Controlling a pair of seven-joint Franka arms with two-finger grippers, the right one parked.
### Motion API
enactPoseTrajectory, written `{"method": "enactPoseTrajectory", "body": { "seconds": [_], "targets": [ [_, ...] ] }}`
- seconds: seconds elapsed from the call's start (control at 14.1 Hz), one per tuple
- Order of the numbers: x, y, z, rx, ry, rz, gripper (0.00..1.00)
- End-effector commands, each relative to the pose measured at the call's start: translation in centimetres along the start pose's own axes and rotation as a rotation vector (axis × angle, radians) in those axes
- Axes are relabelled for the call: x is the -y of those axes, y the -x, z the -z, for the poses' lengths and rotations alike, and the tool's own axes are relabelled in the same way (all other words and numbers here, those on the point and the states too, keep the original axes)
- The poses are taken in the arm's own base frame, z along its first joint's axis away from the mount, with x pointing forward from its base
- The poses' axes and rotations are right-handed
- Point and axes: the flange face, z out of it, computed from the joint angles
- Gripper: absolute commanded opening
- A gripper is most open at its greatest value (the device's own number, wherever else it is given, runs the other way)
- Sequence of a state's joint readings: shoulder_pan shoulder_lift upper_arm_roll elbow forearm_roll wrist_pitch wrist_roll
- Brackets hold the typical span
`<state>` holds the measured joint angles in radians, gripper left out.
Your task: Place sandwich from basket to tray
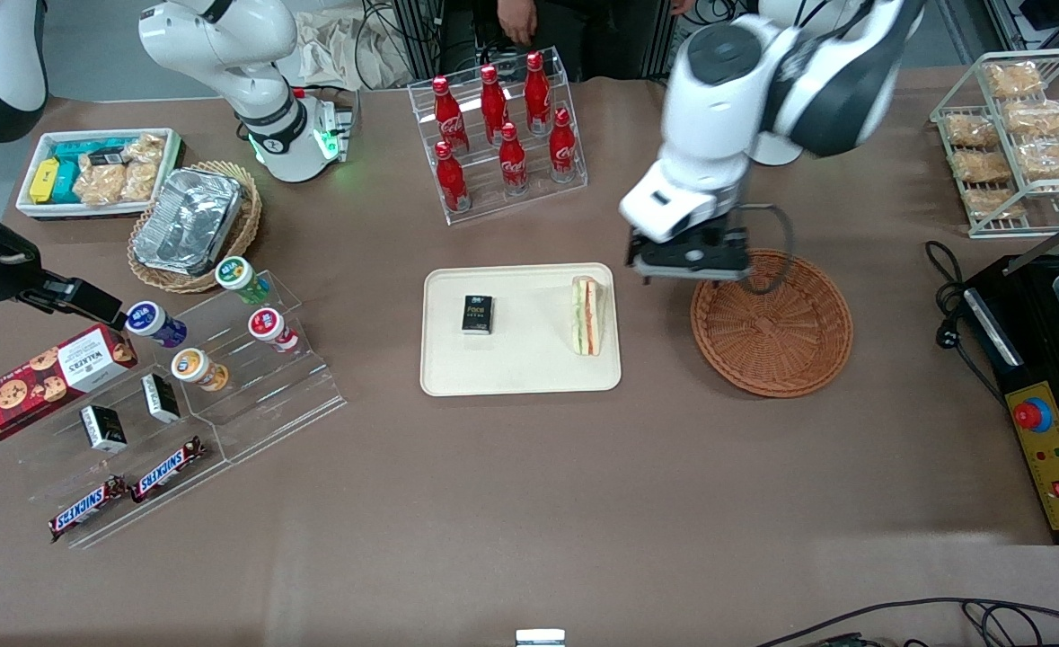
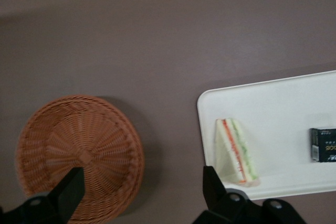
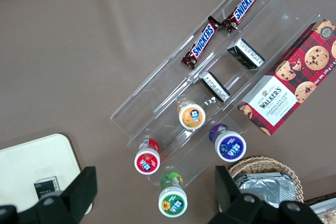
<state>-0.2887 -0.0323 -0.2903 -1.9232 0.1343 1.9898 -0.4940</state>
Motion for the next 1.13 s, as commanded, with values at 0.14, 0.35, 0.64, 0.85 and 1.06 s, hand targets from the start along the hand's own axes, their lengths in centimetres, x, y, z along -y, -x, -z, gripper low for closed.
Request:
{"method": "enactPoseTrajectory", "body": {
  "seconds": [0.14,0.35,0.64,0.85,1.06],
  "targets": [
    [8.6,1.4,5.5,0.036,0.042,-0.005,1.0],
    [16.3,1.2,7.4,0.028,0.072,0.045,1.0],
    [21.8,1.2,8.2,0.012,0.133,0.082,1.0],
    [22.3,-0.4,8.6,-0.006,0.137,0.084,1.0],
    [22.0,-5.0,9.2,-0.028,0.148,0.085,1.0]
  ]
}}
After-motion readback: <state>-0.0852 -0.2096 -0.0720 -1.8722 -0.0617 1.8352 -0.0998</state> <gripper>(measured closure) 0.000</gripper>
